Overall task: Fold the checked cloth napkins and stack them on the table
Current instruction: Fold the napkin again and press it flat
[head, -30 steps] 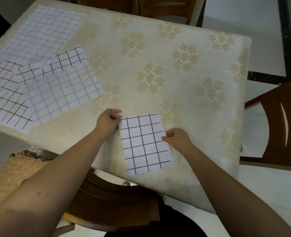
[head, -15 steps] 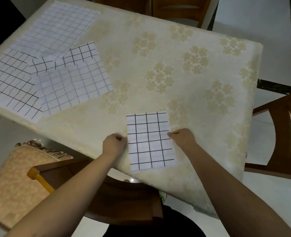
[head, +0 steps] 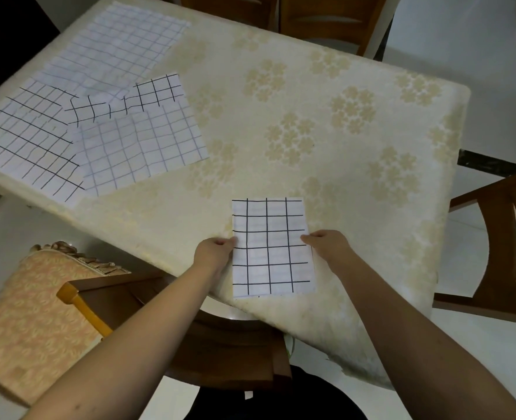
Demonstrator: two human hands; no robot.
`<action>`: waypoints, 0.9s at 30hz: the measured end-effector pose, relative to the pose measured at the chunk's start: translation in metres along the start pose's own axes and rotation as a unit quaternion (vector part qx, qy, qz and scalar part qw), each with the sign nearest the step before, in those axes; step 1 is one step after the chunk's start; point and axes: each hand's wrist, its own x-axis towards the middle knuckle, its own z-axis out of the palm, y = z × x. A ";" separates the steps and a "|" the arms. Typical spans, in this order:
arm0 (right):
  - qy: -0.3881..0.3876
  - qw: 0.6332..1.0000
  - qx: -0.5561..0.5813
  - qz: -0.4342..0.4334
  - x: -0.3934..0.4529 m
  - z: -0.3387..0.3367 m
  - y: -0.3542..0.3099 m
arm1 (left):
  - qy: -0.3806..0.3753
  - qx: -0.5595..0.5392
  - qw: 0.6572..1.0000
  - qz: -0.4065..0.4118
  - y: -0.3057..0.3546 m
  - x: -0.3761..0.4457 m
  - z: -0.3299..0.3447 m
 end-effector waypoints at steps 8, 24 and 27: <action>-0.007 0.998 0.063 0.011 -0.014 -0.005 0.005 | 0.020 0.004 0.998 0.065 0.003 -0.004 0.003; -0.034 0.991 0.132 0.003 -0.026 -0.024 0.007 | -0.115 -0.087 0.989 0.022 0.023 -0.011 -0.021; -0.031 0.986 0.160 -0.022 -0.028 -0.030 -0.004 | -0.119 -0.096 0.987 0.046 0.042 -0.015 -0.025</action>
